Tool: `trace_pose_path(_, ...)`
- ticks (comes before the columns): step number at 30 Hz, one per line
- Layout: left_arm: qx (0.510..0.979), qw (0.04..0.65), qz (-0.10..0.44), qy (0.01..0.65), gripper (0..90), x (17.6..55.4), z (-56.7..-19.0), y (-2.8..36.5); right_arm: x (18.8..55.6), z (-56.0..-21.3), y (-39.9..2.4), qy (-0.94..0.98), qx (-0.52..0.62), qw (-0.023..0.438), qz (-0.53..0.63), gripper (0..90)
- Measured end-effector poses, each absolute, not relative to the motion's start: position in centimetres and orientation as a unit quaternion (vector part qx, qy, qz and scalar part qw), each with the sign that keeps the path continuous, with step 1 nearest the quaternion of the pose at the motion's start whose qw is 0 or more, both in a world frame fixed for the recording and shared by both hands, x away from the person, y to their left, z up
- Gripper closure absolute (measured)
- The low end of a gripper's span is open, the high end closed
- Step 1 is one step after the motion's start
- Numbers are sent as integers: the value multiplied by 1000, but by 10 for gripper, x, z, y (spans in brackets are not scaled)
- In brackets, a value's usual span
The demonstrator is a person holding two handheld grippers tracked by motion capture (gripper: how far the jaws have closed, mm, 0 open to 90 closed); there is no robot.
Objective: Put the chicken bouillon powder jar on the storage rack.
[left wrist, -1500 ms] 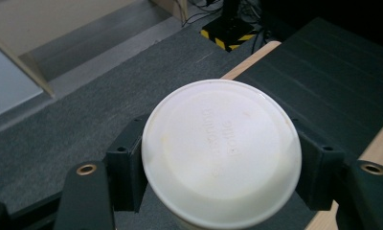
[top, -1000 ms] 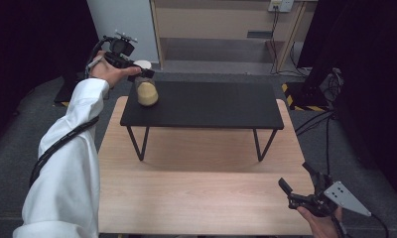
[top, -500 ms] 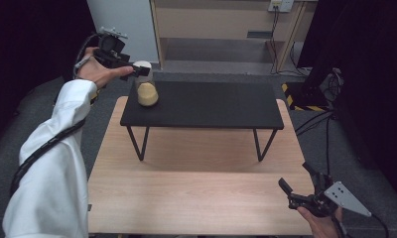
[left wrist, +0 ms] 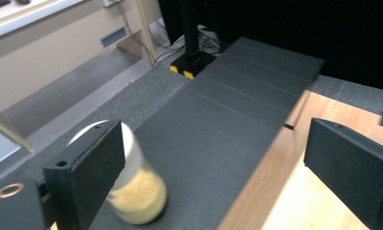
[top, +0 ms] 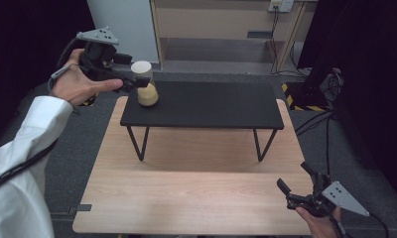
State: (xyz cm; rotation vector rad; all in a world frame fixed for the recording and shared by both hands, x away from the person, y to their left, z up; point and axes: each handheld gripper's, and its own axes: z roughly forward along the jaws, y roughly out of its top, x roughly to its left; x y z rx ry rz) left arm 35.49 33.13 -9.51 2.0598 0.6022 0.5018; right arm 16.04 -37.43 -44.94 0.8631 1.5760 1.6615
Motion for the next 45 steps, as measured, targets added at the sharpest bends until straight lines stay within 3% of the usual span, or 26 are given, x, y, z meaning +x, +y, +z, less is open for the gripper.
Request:
trace_pose_path(11,843,451,205,210,21,316,-108,343,160,-449,-373,607,331,341,636,9)
trace_pose_path(45,842,455,200,211,22,312,-122,349,160,-448,-372,608,333,341,635,12)
